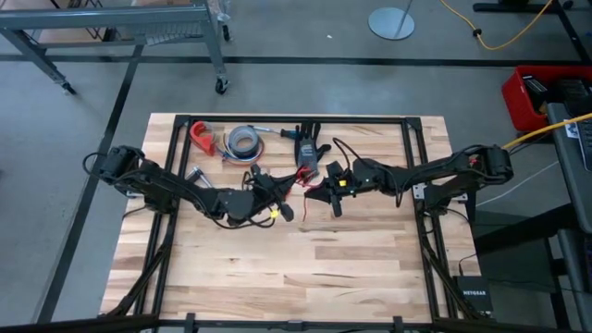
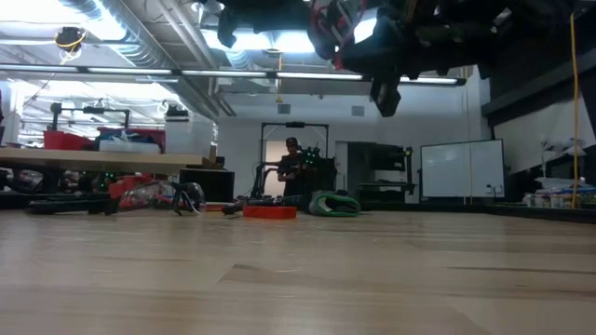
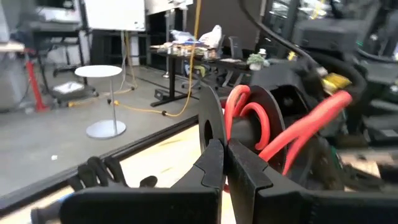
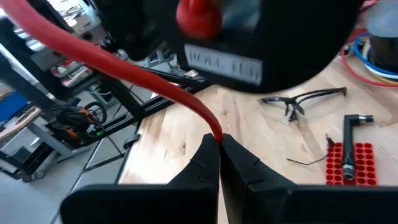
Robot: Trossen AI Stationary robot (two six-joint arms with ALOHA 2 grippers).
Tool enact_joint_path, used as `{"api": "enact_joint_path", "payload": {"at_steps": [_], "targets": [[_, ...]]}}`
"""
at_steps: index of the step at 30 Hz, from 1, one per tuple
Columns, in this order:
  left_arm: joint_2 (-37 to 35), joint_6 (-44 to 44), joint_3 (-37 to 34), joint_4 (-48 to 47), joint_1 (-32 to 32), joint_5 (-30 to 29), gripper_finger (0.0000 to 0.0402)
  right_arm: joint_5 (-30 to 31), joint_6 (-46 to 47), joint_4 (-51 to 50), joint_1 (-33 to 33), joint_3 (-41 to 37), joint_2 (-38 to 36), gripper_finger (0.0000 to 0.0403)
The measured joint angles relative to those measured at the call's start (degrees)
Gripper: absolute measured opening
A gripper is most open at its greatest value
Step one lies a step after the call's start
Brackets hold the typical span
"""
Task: Coil cords
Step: Coil the orange wire into the black spool
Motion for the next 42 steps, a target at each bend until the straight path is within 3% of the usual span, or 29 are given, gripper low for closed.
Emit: {"api": "enact_joint_path", "payload": {"at_steps": [13,20,27,32,42], "targets": [[-0.1,3.0,0.0,-0.6,-5.8,-0.1,0.0,-0.1,-1.8,-9.0,0.0,0.0,-5.9,0.0001],[-0.1,0.1,0.0,-4.3,-5.8,-2.8,0.0,-0.5,-1.3,-10.1,0.0,0.0,-6.8,0.0001],[-0.1,2.5,0.0,-4.3,-5.8,-4.9,0.0,-2.1,-1.8,-18.6,0.0,0.0,-6.8,0.0003],[-0.2,5.3,0.0,-4.1,-5.8,-7.6,0.0,-3.0,-1.9,-23.9,0.0,0.0,-6.8,0.0038],[-1.9,12.3,0.0,-4.3,-8.9,-12.6,0.0,-3.1,-6.3,-22.7,0.0,0.0,-6.8,0.0141]]}}
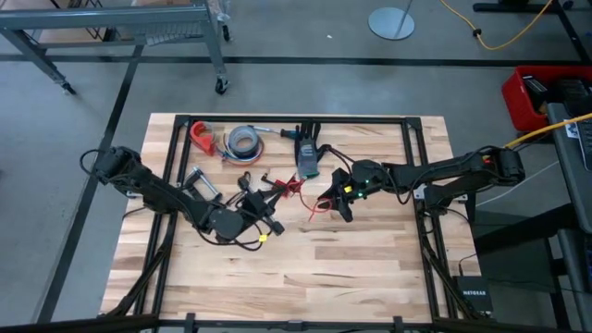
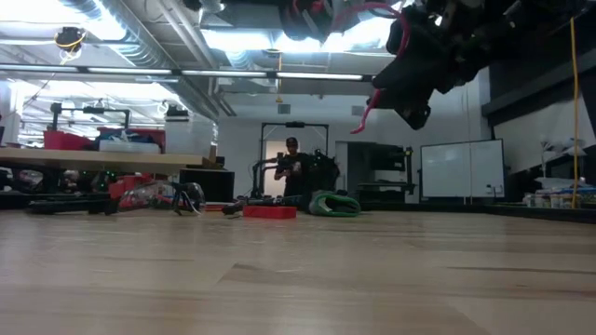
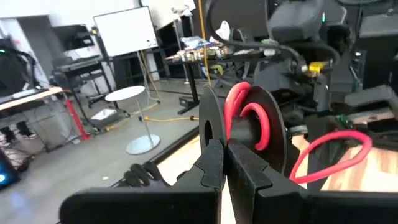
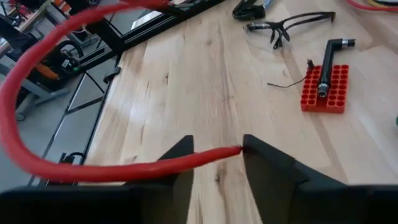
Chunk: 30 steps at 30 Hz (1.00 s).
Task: Coil cords
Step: Coil the orange wire into the black spool
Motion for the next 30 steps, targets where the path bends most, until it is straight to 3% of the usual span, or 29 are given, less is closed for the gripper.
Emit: {"api": "enact_joint_path", "payload": {"at_steps": [4,10,11,14,22,26,30], "targets": [[-1.4,1.5,0.0,-0.4,-3.2,-5.7,0.0,-0.5,0.0,0.0,0.0,0.0,0.0,0.017],[-3.0,5.2,0.0,-0.8,-9.2,-22.7,0.0,-4.1,-0.6,-0.4,0.0,0.0,0.0,0.0181],[-3.1,6.3,0.0,-1.1,-10.0,-23.2,0.0,-5.3,-1.2,-0.6,0.0,0.0,0.0,0.0181],[-3.4,7.5,0.0,-1.3,-11.6,-23.2,0.0,-7.2,-1.5,-1.8,0.0,0.0,0.0,0.0181],[-3.5,0.9,0.0,-1.5,-14.0,-22.2,0.0,-7.4,-4.7,-6.6,0.0,0.0,0.0,0.0182],[-3.5,-3.8,0.0,-1.7,-15.1,-17.0,0.0,-7.4,-8.0,-0.2,0.0,0.0,0.0,0.0182],[-3.5,-8.0,0.0,-2.1,-15.4,-7.5,0.0,-8.0,-12.2,9.5,0.0,0.0,0.0,0.0182]]}}
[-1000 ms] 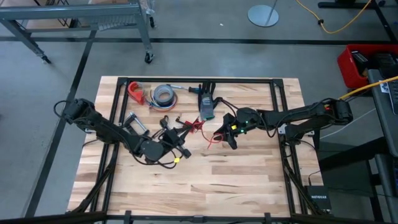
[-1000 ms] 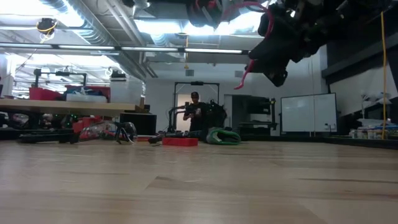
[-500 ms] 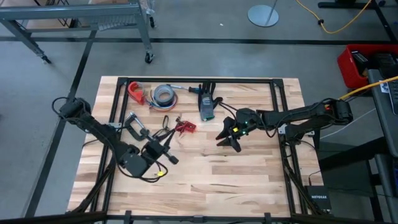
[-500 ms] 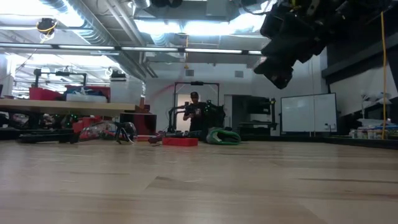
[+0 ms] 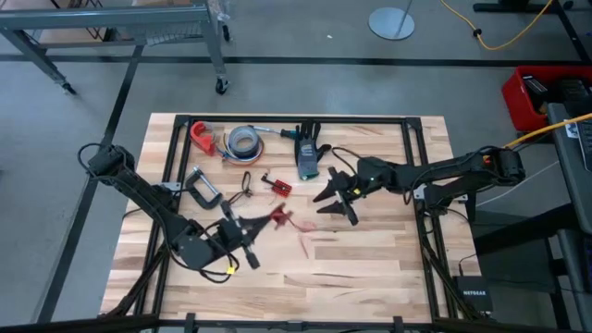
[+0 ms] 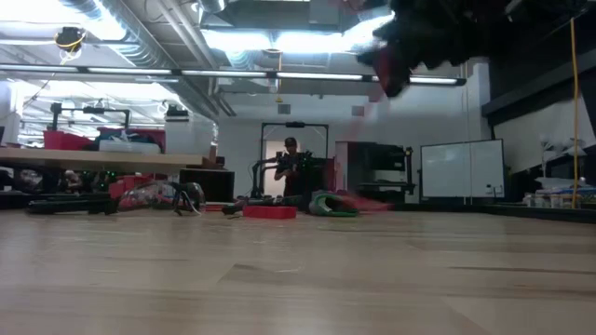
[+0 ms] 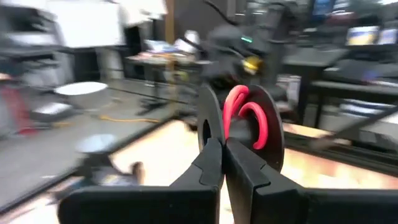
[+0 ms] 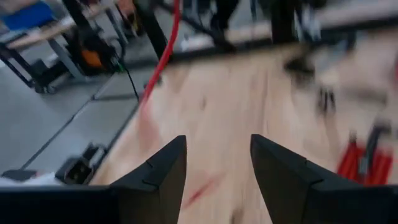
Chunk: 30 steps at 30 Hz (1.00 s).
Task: Coil cords
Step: Coil the orange wire into the black spool
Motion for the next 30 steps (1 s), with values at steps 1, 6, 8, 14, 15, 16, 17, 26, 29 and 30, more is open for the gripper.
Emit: {"api": "enact_joint_path", "payload": {"at_steps": [1,6,8,14,15,16,17,26,29,30], "targets": [[0.0,-1.2,0.0,-0.4,0.0,2.3,0.0,-0.1,-0.9,2.3,0.0,0.0,0.0,0.0182],[0.1,-9.1,0.0,-6.6,0.9,9.3,0.0,-4.5,-1.3,12.0,0.2,0.0,0.0,0.0182],[0.1,-11.0,0.0,-8.9,1.7,11.6,0.0,-5.3,-1.4,13.8,1.4,0.0,0.0,0.0182],[1.7,-11.7,0.0,-9.6,5.1,21.6,0.0,-1.4,-6.2,15.1,6.8,0.0,0.0,0.0182],[2.1,-11.9,0.0,-9.4,5.7,22.8,0.0,-0.2,-7.5,15.1,7.5,0.0,0.0,0.0182],[2.3,-11.9,0.0,-9.4,6.1,24.0,0.0,0.9,-8.6,15.1,8.1,0.0,0.0,0.0182],[2.6,-11.9,0.0,-9.3,6.5,24.9,0.0,1.8,-9.2,15.1,8.6,0.0,0.0,0.0182],[3.1,-8.4,0.0,-4.2,9.0,32.9,0.0,2.6,-10.1,15.4,10.3,0.0,2.7,0.0182],[3.1,-7.2,0.0,-3.1,9.7,34.1,0.0,2.4,-9.9,15.9,10.6,0.0,4.6,0.0182],[3.1,-7.2,0.0,-3.1,10.0,34.2,0.0,2.3,-9.9,16.7,10.6,0.0,5.1,0.0182]]}}
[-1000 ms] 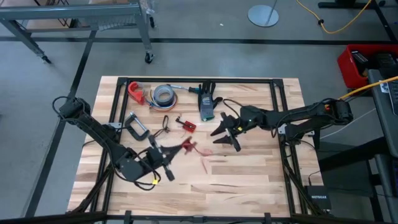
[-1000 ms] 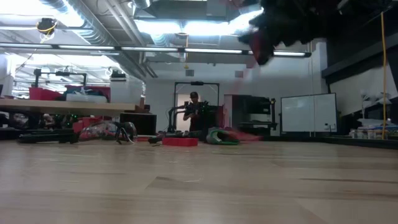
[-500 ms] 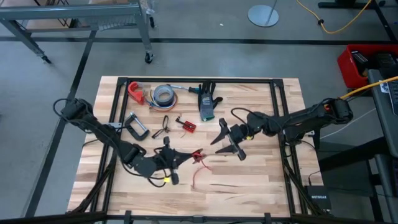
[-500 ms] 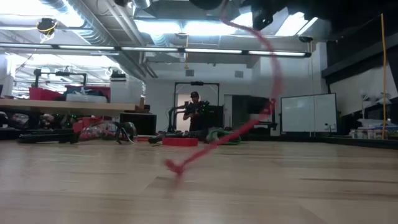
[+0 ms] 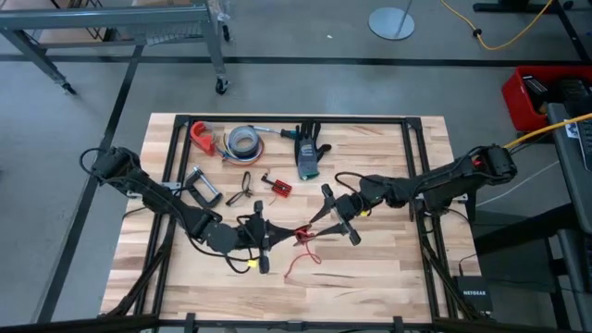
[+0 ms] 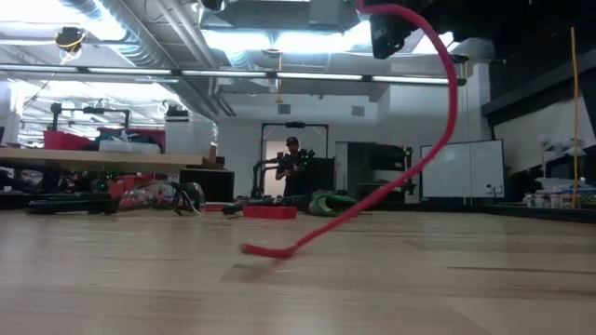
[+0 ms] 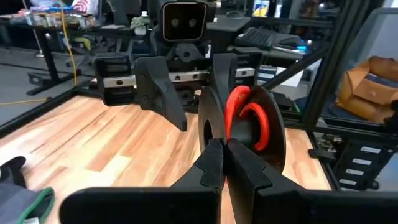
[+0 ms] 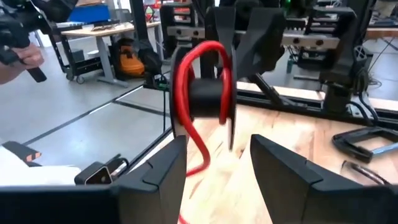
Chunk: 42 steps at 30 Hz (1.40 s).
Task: Coil cords
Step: Coil the orange wire into the black spool
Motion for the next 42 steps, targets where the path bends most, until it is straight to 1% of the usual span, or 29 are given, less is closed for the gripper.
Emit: {"api": "enact_joint_path", "payload": {"at_steps": [7,12,15,17,19,22,25,26,27,31,34,37,39,42], "targets": [[0.0,0.3,0.0,0.5,1.4,2.7,0.0,-0.3,1.3,5.2,0.0,0.0,2.0,0.0182],[0.0,1.4,0.0,0.9,1.5,2.7,0.0,-0.7,1.6,4.8,0.0,1.8,3.6,0.0182],[0.0,1.3,0.0,0.9,1.4,2.8,0.0,-2.9,1.7,4.6,0.0,3.5,5.2,0.0175],[0.0,1.3,0.0,0.9,1.4,2.9,0.0,-4.5,1.7,4.6,0.0,4.5,6.2,0.016],[0.0,1.5,0.0,0.8,1.4,2.9,0.0,-5.7,1.7,4.3,0.0,5.0,6.9,0.0135],[0.0,1.2,0.0,0.4,1.2,2.9,0.0001,-5.8,1.7,3.3,0.0,5.2,7.0,0.0085],[0.0,1.3,0.0,0.4,0.7,2.9,0.0007,-5.3,1.7,2.7,-0.2,5.3,7.0,0.0025],[0.0,1.3,0.0,0.4,0.7,2.8,0.001,-5.3,1.6,2.7,-0.2,5.3,7.0,0.0015],[0.0,1.2,0.0,0.5,0.8,2.8,0.0013,-5.3,1.4,2.7,-0.2,5.3,7.0,0.0011],[0.0,1.3,0.0,0.6,0.5,2.6,0.0026,-5.3,1.3,2.7,-0.2,5.3,7.0,0.0021],[0.0,1.3,0.0,0.7,0.6,2.4,0.0034,-5.3,1.3,2.7,-0.2,5.3,7.0,0.0009],[0.0,1.3,0.0,0.7,0.6,2.0,0.0042,-5.3,1.3,2.6,-0.2,5.3,7.0,0.0009],[0.0,1.3,0.0,0.7,0.5,0.5,0.0046,-5.2,1.3,2.6,-0.2,5.3,7.0,0.0008],[-0.2,2.8,0.0,0.4,0.4,-4.3,0.0053,-4.6,1.3,2.0,-0.3,5.3,7.0,0.0005]]}}
